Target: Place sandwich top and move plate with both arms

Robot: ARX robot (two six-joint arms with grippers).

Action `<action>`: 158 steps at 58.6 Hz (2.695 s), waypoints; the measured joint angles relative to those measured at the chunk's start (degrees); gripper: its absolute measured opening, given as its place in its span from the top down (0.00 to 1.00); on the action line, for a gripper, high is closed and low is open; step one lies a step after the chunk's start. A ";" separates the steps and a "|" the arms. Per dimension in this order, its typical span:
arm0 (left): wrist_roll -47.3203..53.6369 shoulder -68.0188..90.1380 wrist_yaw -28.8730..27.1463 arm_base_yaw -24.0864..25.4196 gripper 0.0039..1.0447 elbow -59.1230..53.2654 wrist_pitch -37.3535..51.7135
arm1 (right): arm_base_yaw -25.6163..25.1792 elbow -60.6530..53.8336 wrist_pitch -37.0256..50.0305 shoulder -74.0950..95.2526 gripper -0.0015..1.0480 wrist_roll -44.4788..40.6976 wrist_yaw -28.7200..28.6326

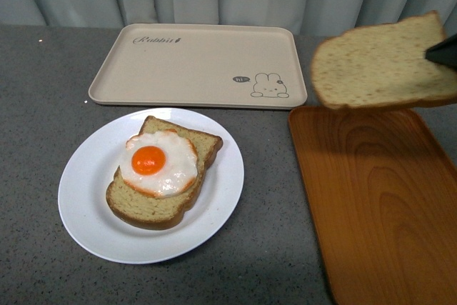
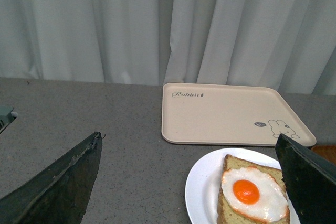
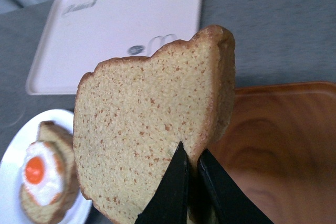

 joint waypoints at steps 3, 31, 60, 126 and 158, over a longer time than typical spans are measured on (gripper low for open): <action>0.00 0.00 -0.02 0.00 0.06 0.00 0.00 | 3.58 -0.20 1.53 0.20 0.98 1.88 -0.22; 0.00 0.00 -0.02 0.00 0.06 0.00 0.00 | 26.49 10.69 3.65 16.06 0.98 7.91 5.40; 0.00 0.00 -0.02 0.00 0.06 0.00 0.00 | 29.29 12.00 0.15 21.62 0.98 8.33 8.61; 0.00 0.00 -0.02 0.00 0.06 0.00 0.00 | 10.71 -17.55 10.80 -10.91 0.09 2.73 38.12; 0.04 -0.04 -0.07 0.00 0.06 0.00 -0.04 | 2.84 -39.47 43.93 -31.45 0.86 -13.09 29.18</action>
